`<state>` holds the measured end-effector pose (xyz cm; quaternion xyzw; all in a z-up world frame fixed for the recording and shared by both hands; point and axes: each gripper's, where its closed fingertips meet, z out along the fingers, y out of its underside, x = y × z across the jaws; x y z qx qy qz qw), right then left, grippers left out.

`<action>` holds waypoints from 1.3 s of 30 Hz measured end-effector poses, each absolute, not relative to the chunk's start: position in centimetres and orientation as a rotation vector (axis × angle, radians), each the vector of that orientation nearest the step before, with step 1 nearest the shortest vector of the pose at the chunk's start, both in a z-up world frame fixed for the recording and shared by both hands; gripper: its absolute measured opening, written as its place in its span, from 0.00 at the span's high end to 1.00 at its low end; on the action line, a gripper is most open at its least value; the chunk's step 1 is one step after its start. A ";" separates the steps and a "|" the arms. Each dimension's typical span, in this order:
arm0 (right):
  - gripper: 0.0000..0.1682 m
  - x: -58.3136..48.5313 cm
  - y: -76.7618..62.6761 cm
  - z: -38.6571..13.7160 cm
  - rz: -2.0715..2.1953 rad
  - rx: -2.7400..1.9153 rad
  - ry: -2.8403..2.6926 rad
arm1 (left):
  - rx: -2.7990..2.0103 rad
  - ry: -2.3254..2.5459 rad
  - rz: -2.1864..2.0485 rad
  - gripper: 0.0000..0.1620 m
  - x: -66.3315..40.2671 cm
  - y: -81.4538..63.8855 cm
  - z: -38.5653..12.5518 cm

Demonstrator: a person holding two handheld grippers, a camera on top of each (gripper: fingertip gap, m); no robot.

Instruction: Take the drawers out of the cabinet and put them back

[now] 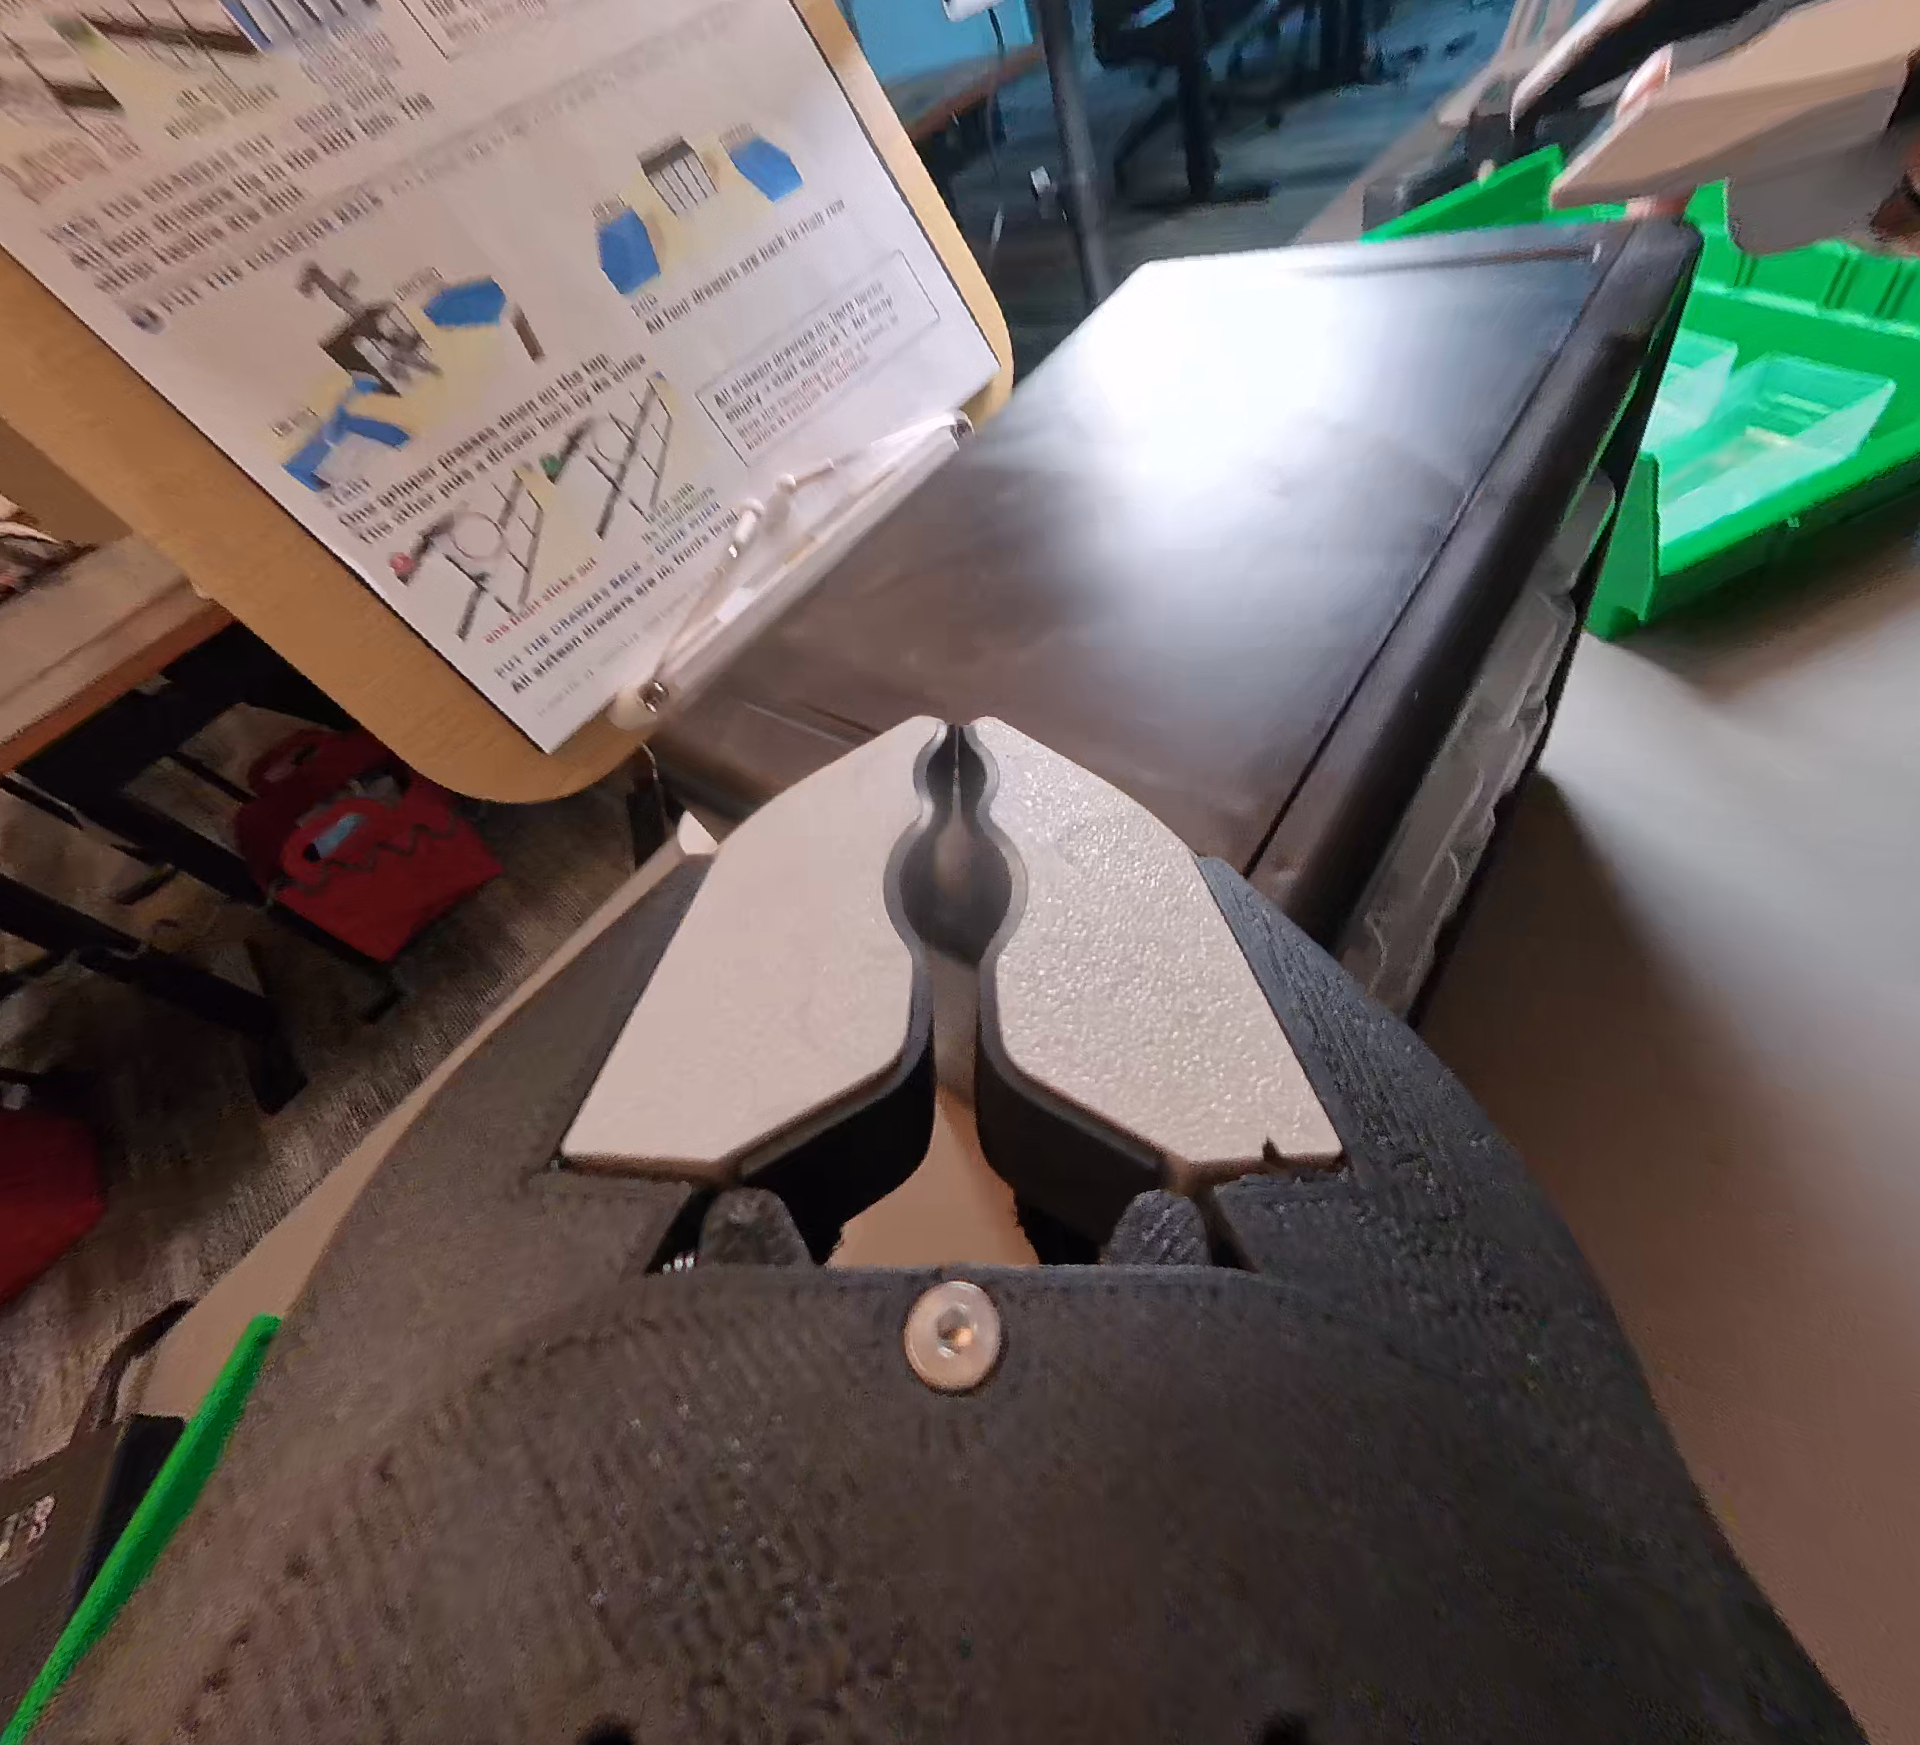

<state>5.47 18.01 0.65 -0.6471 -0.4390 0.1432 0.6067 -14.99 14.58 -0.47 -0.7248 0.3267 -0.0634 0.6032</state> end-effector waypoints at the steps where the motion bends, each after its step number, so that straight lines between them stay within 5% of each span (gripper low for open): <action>1: 0.84 5.5 18.0 0.7 0.331 -1.493 -1.015 | -1.647 0.739 -0.143 0.99 -14.9 14.6 0.2; 12: 0.84 8.6 17.0 4.0 0.215 -1.430 -0.967 | -1.451 0.607 -0.109 0.88 -17.4 8.6 7.5; 24: 0.87 8.1 7.9 12.8 0.690 -1.143 -0.881 | -2.184 0.798 0.200 0.62 -26.1 2.1 -16.3; 29: 0.83 10.7 10.8 3.6 0.336 -1.478 -1.083 | -2.234 0.914 0.346 0.62 -27.2 1.4 -19.4; 35: 0.82 18.7 12.9 -12.4 -0.005 -1.921 -1.247 | -2.181 1.049 0.581 0.80 -27.5 1.9 -21.0; 39: 0.78 22.6 14.2 -17.5 -0.299 -1.993 -1.344 | -2.151 1.094 0.642 0.80 -27.3 1.5 -21.1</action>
